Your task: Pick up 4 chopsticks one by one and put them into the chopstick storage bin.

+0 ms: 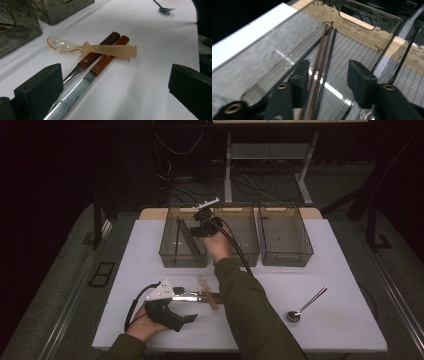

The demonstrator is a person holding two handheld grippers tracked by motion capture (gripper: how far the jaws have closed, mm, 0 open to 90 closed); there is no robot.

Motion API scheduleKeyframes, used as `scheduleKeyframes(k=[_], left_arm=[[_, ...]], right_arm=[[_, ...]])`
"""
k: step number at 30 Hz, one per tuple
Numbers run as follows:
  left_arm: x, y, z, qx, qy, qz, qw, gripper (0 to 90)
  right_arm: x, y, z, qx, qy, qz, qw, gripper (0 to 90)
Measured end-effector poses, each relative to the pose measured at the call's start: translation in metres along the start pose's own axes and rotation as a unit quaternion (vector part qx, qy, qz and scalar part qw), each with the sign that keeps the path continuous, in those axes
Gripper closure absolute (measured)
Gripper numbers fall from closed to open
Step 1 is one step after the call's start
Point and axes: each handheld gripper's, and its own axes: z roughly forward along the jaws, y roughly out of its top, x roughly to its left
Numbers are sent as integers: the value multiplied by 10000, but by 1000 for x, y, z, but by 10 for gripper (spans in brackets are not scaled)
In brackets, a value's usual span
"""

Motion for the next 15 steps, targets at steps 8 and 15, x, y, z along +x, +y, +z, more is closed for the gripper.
scheduleKeyframes(k=[8, 15], left_arm=[[1, -1, -1, -26, 15, -49, 10000, 0], [1, -1, -1, 9, 52, -97, 9999, 0]], right_arm=[[-11, -13, -39, -250, 367, -164, 9989, 337], [-24, -33, -70, -161, 572, -291, 9978, 282]])
